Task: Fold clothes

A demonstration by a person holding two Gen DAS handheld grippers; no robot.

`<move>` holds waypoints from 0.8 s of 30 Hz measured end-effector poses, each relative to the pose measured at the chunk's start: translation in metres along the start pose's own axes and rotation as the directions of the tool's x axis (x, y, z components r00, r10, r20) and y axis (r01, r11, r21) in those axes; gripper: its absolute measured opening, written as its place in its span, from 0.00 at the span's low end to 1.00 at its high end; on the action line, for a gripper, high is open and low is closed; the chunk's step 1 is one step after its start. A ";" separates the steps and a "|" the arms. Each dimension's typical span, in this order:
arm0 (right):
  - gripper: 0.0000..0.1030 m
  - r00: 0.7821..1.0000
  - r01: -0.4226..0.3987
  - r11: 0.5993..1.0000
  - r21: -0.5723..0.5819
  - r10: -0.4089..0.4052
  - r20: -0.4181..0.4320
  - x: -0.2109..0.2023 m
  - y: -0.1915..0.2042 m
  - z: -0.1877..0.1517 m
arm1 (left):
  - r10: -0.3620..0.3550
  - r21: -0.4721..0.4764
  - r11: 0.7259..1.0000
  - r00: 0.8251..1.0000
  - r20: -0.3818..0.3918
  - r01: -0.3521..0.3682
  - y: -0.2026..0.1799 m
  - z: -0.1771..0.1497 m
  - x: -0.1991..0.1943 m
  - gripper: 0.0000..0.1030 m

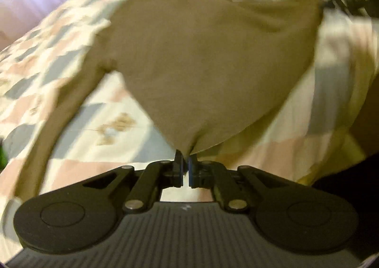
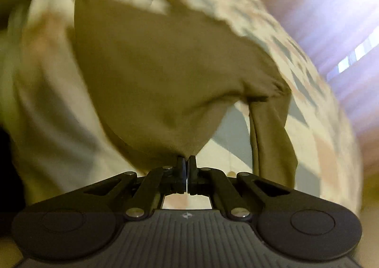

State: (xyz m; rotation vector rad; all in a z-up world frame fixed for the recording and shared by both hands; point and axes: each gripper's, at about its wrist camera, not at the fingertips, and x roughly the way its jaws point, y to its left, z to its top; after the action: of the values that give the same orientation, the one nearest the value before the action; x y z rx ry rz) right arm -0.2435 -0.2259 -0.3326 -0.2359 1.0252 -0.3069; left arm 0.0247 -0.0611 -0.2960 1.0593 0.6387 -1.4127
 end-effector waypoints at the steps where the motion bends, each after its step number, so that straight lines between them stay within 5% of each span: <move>1: 0.00 0.999 -0.031 0.998 0.063 0.031 0.012 -0.016 -0.001 0.004 | 0.004 -0.034 0.999 1.000 0.002 -0.004 0.010 -0.001 -0.014 0.02; 6: 0.00 0.987 -0.112 0.963 0.243 0.136 -0.082 -0.032 0.017 -0.009 | -0.051 -0.123 0.992 0.993 -0.107 0.038 -0.001 -0.022 -0.001 0.00; 9: 0.00 0.945 -0.071 0.967 0.244 0.144 -0.295 0.012 0.034 -0.041 | -0.106 -0.171 0.983 0.969 -0.222 0.068 -0.015 -0.046 0.046 0.02; 11: 0.05 0.933 -0.068 0.946 0.318 0.174 -0.316 0.017 0.029 -0.047 | -0.135 -0.243 0.967 0.968 -0.213 0.081 -0.013 -0.053 0.050 0.09; 13: 0.51 0.952 -0.101 0.861 0.499 0.230 -0.204 0.008 0.005 -0.044 | -0.155 -0.381 0.919 0.981 -0.119 0.099 0.004 -0.052 0.035 0.28; 14: 0.58 0.958 -0.121 0.801 0.586 0.248 -0.141 0.005 -0.007 -0.044 | -0.154 -0.445 0.889 0.986 -0.068 0.108 0.016 -0.050 0.028 0.35; 19: 0.61 0.947 -0.223 0.428 0.876 0.307 0.091 0.031 -0.054 -0.054 | -0.181 -0.706 0.680 0.978 0.101 0.198 0.068 -0.039 0.046 0.37; 21: 0.61 0.948 -0.219 0.321 0.921 0.292 0.124 0.049 -0.064 -0.062 | -0.220 -0.748 0.623 0.969 0.110 0.227 0.081 -0.040 0.066 0.37; 24: 0.61 0.927 -0.239 0.149 0.960 0.330 0.180 0.074 -0.064 -0.079 | -0.352 -0.784 0.548 0.930 0.100 0.292 0.085 -0.045 0.107 0.37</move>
State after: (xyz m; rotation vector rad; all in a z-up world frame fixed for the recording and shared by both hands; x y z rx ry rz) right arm -0.2849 -0.3165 -0.4096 1.2026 0.7278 -0.5703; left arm 0.1296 -0.0850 -0.3918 0.2589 1.4186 -1.1731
